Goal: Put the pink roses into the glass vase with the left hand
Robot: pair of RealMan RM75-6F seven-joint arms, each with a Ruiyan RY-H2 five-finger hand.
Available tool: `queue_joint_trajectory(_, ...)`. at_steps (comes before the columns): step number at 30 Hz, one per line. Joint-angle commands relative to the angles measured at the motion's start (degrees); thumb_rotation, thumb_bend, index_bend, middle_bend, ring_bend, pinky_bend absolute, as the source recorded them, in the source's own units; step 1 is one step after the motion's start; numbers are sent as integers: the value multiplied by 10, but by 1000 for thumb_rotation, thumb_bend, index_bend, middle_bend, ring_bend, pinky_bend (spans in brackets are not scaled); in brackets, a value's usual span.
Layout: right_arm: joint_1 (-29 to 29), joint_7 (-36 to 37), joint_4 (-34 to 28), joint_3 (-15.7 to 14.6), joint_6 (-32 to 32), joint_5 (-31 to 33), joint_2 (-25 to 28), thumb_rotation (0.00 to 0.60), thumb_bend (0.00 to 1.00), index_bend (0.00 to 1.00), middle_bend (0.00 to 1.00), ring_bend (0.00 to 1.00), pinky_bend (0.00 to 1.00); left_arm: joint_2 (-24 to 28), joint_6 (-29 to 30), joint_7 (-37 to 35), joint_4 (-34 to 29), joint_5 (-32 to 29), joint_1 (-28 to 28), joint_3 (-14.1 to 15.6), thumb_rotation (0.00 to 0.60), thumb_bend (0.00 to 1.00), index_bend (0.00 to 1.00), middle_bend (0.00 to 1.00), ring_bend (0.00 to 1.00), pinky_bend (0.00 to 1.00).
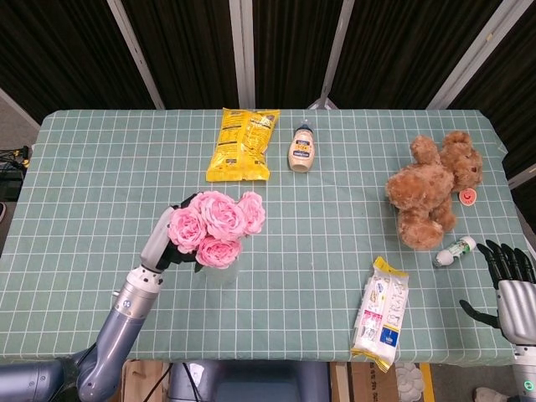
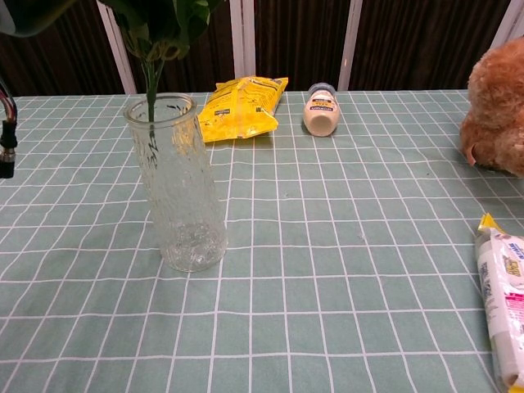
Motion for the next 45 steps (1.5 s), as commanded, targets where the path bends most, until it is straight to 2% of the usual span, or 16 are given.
queue_joint_trajectory(1,0,0,0,0,0,0,0,600,172,123,105,37,0,-2,-6,-8,14,7,2,8,600,428,340,360,252,347)
queue_joint_trajectory(8,-1,-1,-1,1,2,1,0,600,171,124,105,37,0,14,-31,-28,31,11,6,25,600,411,333,321,198,292)
queue_joint_trajectory(16,-1,-1,-3,0,0,1,0,600,171,123,105,37,0,61,-66,-53,33,12,12,43,600,375,306,253,111,210)
queue_joint_trajectory(21,-1,-3,-3,0,2,0,0,600,171,123,105,37,0,99,-96,-60,30,14,12,53,600,283,182,121,5,104)
queue_joint_trajectory(30,-2,-9,-7,0,4,-2,-2,600,171,124,105,37,0,184,-124,-66,-2,22,15,60,600,181,121,59,0,22)
queue_joint_trajectory(37,-3,-10,-9,0,6,-2,-2,600,171,123,105,37,0,290,-99,-12,-56,21,47,60,600,174,114,53,0,15)
queue_joint_trajectory(41,-4,-12,-12,0,6,1,-2,600,171,124,105,37,0,366,-82,56,-95,13,76,72,600,176,110,59,0,15)
queue_joint_trajectory(45,-4,-13,-15,0,5,1,-2,600,171,123,105,37,0,403,-30,151,-119,22,118,89,600,188,136,69,0,16)
